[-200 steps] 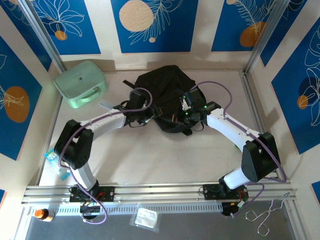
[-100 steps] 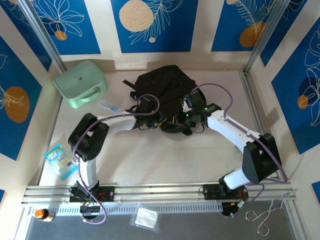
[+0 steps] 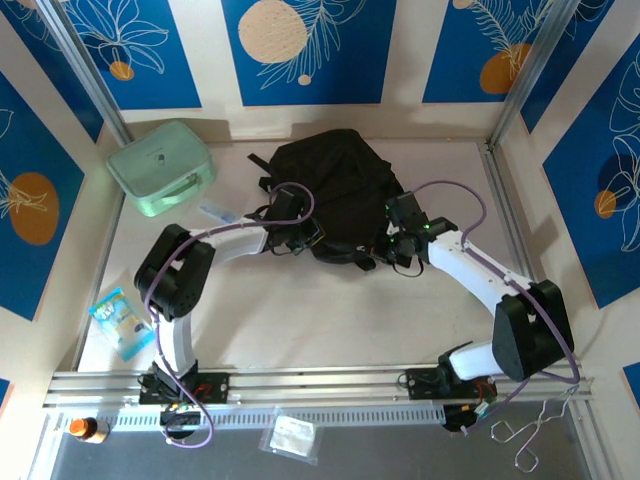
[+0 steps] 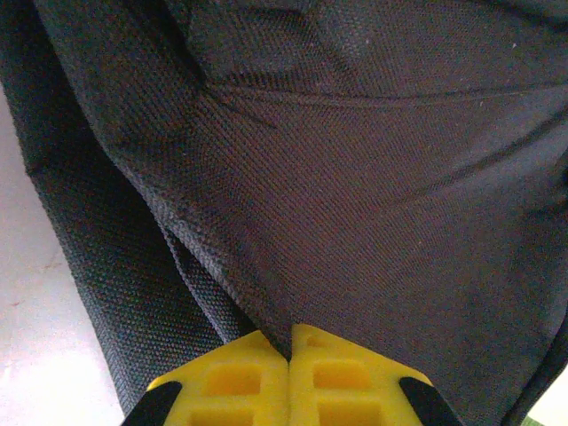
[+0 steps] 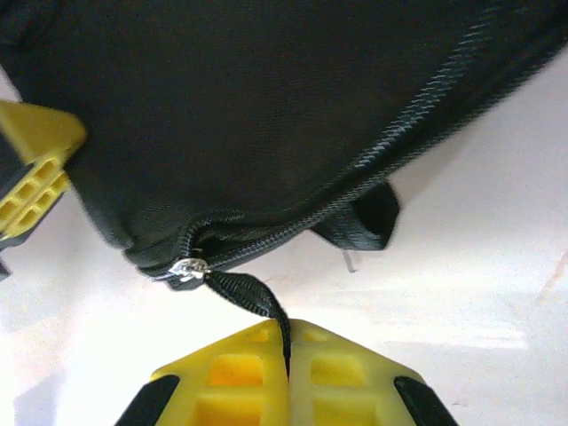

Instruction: Pack the student bag

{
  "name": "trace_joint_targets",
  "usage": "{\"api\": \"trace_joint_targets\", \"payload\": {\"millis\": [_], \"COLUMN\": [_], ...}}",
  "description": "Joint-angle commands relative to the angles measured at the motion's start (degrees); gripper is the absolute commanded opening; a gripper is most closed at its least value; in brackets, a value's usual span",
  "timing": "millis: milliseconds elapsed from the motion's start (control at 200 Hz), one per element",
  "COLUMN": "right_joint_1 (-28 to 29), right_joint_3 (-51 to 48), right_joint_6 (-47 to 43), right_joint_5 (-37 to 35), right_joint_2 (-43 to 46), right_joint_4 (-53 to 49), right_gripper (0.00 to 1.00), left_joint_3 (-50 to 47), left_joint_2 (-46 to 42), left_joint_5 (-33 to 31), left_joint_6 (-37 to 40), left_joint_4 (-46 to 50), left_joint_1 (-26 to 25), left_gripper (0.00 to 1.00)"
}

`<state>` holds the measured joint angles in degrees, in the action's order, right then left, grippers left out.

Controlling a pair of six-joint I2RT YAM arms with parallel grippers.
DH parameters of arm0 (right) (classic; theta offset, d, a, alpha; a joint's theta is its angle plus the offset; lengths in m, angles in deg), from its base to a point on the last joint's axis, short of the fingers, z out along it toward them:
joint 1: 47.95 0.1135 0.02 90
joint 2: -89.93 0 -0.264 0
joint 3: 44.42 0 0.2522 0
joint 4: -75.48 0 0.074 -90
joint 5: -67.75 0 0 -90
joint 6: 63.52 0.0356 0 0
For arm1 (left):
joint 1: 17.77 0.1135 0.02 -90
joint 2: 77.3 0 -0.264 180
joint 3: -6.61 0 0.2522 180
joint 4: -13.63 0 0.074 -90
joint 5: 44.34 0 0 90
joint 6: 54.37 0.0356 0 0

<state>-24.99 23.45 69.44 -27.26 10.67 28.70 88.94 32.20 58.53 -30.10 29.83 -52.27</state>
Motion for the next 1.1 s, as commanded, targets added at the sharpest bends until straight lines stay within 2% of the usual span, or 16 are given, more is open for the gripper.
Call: {"api": "trace_joint_targets", "payload": {"millis": [0,235,505,605,695,750,810,840,910,1090], "right_joint_1": [-1.46,-3.47,-4.85,-4.39,-2.76,-1.37,0.02,0.59,1.78,5.43], "right_joint_3": [-0.89,-0.76,1.82,2.64,3.55,4.69,6.03,6.76,8.82,17.56], "right_joint_6": [2.76,4.22,2.72,0.62,-1.64,-2.25,-2.13,-1.56,-0.92,-1.79], "right_joint_5": [-5.22,-9.46,-10.97,-7.99,-3.45,-1.22,0.54,1.71,4.85,6.31], "right_joint_2": [1.95,2.67,2.11,1.59,0.35,-1.03,-2.84,-3.82,-6.54,-14.12], "right_joint_4": [-3.89,-4.95,-5.35,-3.48,-0.60,0.41,1.36,2.02,3.97,4.22], "right_gripper": [0.00,0.00,0.00,0.00,0.00,0.00,0.00,0.00,0.00,0.00], "left_joint_3": [0.44,0.30,3.80,8.17,10.88,10.74,8.46,7.08,4.12,-0.92], "left_joint_2": [0.81,0.34,2.13,3.77,3.82,2.53,0.03,-1.26,-4.20,-10.44], "left_joint_5": [-2.29,-3.37,-1.65,-0.89,-3.03,-5.74,-7.70,-7.85,-7.24,-2.27], "left_joint_6": [4.37,8.03,13.26,17.61,21.02,21.61,21.16,20.67,19.42,15.69], "left_joint_4": [4.40,5.93,9.65,14.02,18.01,19.51,18.37,17.59,15.84,15.27], "left_joint_1": [1.56,3.50,8.64,10.09,11.22,12.00,13.09,13.78,15.27,16.08], "left_gripper": [0.00,0.00,0.00,0.00,0.00,0.07,0.26,0.32,0.38,0.49]}}
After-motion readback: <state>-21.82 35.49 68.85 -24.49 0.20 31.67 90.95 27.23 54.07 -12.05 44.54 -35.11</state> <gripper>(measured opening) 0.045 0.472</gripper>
